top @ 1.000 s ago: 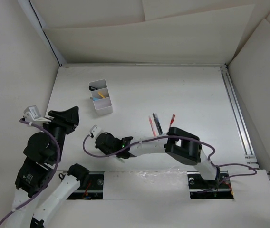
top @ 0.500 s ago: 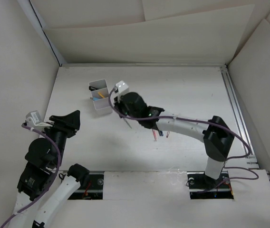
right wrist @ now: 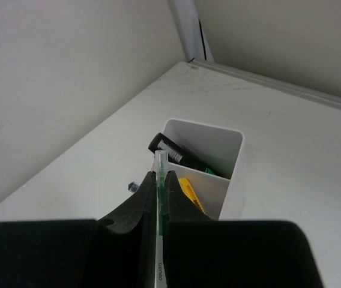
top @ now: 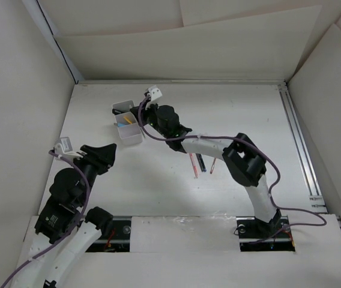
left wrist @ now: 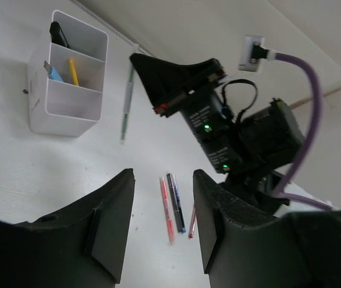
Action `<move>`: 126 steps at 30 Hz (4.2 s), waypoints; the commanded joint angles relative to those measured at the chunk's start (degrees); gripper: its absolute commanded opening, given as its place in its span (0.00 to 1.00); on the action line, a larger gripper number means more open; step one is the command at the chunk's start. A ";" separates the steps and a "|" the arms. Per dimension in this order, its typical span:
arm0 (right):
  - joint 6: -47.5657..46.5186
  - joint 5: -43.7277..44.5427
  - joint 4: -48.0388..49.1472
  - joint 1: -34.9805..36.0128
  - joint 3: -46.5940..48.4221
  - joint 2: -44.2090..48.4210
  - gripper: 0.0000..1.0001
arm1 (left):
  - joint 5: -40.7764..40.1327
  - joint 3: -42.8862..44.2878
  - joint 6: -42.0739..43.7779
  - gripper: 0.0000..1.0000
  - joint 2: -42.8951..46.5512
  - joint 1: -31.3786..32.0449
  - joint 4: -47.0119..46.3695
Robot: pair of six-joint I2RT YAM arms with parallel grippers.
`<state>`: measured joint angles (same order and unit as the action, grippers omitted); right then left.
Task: Sort the stationery into containers
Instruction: Place the pen in the storage box, then pick up the pen from the center of the board.
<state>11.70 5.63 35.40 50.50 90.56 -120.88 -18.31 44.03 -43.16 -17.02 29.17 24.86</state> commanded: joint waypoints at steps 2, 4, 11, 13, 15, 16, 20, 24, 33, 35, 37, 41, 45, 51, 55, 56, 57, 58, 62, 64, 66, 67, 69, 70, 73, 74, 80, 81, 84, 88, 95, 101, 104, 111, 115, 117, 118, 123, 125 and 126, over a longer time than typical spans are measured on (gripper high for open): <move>2.71 -3.52 11.18 -0.49 5.59 -4.18 0.00 | 3.36 -1.67 -1.58 0.39 -0.29 0.10 -3.86; 4.81 -5.97 14.69 -1.71 6.20 -5.76 0.00 | 3.98 -3.24 -2.10 0.38 -0.82 0.10 -3.86; 9.39 -10.81 20.76 -3.65 10.67 -11.30 0.00 | 4.59 -4.57 -2.63 0.38 -1.35 0.10 -4.38; 9.92 -12.57 21.29 -4.27 12.26 -13.15 0.00 | 4.59 -4.57 -2.63 0.38 -1.88 0.10 -5.08; 10.44 -12.57 21.81 -4.80 13.93 -14.55 0.00 | 4.59 -4.57 -2.63 0.38 -2.58 0.10 -5.61; 10.44 -12.57 21.82 -4.80 14.46 -15.08 0.00 | 4.59 -4.57 -2.63 0.38 -3.37 0.10 -5.61; 10.97 -13.27 22.87 -4.80 15.69 -16.58 0.00 | 4.59 -4.04 -2.02 0.38 -4.52 0.10 -5.61; 10.97 -14.41 24.10 -4.80 16.22 -18.33 0.00 | 4.59 -4.04 -2.02 0.38 -4.52 0.10 -6.14; 10.97 -13.89 24.10 -4.80 17.37 -20.10 0.00 | 4.07 -4.57 -2.02 0.38 -4.52 0.10 -6.14; 10.97 -13.28 24.10 -4.80 17.37 -20.62 0.00 | 4.07 -5.10 -2.02 0.38 -4.52 0.10 -6.14; 10.97 -13.27 24.10 -4.80 17.37 -21.15 0.00 | 4.07 -5.10 -2.02 0.38 -4.52 0.10 -6.14; 10.97 -13.27 24.10 -4.80 16.23 -21.15 0.00 | 4.07 -5.62 -2.02 0.38 -4.52 0.10 -6.76; 11.50 -13.27 24.90 -4.80 14.29 -21.15 0.00 | 4.59 -6.15 -2.02 0.38 -4.52 0.10 -7.37; 12.03 -12.75 25.42 -4.80 13.06 -21.68 0.00 | 4.59 -6.68 -2.02 0.38 -4.52 0.10 -7.37; 12.03 -12.23 26.47 -4.80 11.83 -21.68 0.00 | 4.59 -6.68 -2.02 0.38 -4.52 0.10 -7.37; 12.03 -12.22 26.48 -4.80 11.31 -21.68 0.00 | 4.59 -6.68 -2.02 0.38 -4.52 0.10 -7.37; 12.03 -12.22 26.48 -4.80 11.30 -21.68 0.00 | 4.59 -6.68 -2.02 0.38 -4.52 0.10 -7.37; 12.03 -11.70 27.00 -4.80 11.30 -21.68 0.00 | 4.59 -6.68 -2.02 0.38 -4.52 0.10 -7.37; 12.03 -12.30 26.48 -4.80 11.92 -21.68 0.03 | 4.07 -6.68 -2.02 0.38 -4.52 0.10 -6.84; 12.03 -12.83 27.00 -4.80 10.52 -21.16 0.14 | 4.07 -6.68 -2.02 0.38 -3.91 0.10 -6.84; 12.03 -12.84 27.70 -4.80 8.85 -20.19 0.34 | 4.07 -6.68 -2.02 0.38 -3.90 0.10 -7.37; 12.03 -12.84 27.71 -4.80 7.36 -19.66 0.39 | 4.07 -6.68 -2.02 0.38 -3.90 0.10 -7.37; 12.03 -12.23 27.71 -4.80 5.95 -17.64 0.48 | 4.07 -6.68 -2.02 0.38 -3.90 0.10 -7.37; 12.03 -12.22 26.93 -4.80 4.63 -16.16 0.51 | 4.07 -6.68 -2.02 0.38 -3.90 0.10 -7.89; 12.03 -11.52 26.92 -4.80 0.86 -12.90 0.55 | 4.59 -7.20 -2.02 0.37 -3.38 0.10 -7.90; 12.03 -11.52 26.92 -4.80 -2.90 -11.41 0.57 | 4.59 -7.20 -2.02 0.37 -3.38 0.10 -7.90; 9.39 -7.41 21.30 -4.80 -18.38 5.02 0.59 | 6.52 -7.73 -2.54 0.37 -3.37 0.10 -10.53; 8.87 -7.39 19.90 -5.41 -21.80 7.13 0.59 | 6.53 -7.73 -2.55 0.37 -3.37 0.10 -10.54; 7.11 -5.81 10.51 -5.94 -24.55 14.08 0.59 | 8.11 -8.26 -2.55 0.37 -3.37 0.10 -11.94; 5.35 2.44 -6.44 -5.94 -29.55 22.78 0.21 | 9.16 -8.78 -2.55 0.37 -3.37 0.10 -11.94; 4.12 11.78 -38.19 -12.35 -30.80 30.44 0.00 | 11.98 -8.79 -2.55 0.37 -3.99 0.10 -13.00; 0.60 9.92 -46.03 -12.98 -27.46 26.93 0.27 | 13.03 -8.79 -2.02 0.37 -4.52 0.10 -13.00; 0.60 9.06 -47.08 -13.75 -27.46 25.35 0.37 | 13.03 -8.79 -2.02 0.37 -4.52 0.10 -13.00; -0.54 5.63 -47.79 -12.71 -25.44 21.83 0.28 | 13.55 -9.31 -2.02 0.37 -3.99 0.10 -13.00; -1.07 5.09 -47.79 -11.66 -23.77 18.58 0.28 | 13.56 -10.45 -2.02 0.37 -3.99 0.10 -13.00; -1.07 4.39 -47.18 -11.65 -23.25 17.88 0.28 | 13.56 -10.46 -2.02 0.37 -3.99 0.10 -13.00; -1.07 4.39 -47.17 -11.04 -23.24 17.87 0.28 | 13.56 -10.46 -2.02 0.37 -3.99 0.10 -13.00; -1.07 3.07 -46.65 -11.04 -22.72 16.47 0.29 | 14.08 -10.46 -2.02 0.37 -4.51 0.10 -13.52; -1.07 3.07 -46.65 -10.51 -22.71 15.94 0.29 | 14.09 -10.46 -2.02 0.37 -4.52 0.10 -13.52; -1.07 3.07 -46.65 -10.51 -22.71 15.94 0.29 | 14.09 -10.46 -2.02 0.37 -4.52 0.10 -13.52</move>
<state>11.31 9.52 -12.38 39.42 65.65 -104.33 -4.97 34.09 -45.54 -21.26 29.17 14.33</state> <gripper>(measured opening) 0.289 0.370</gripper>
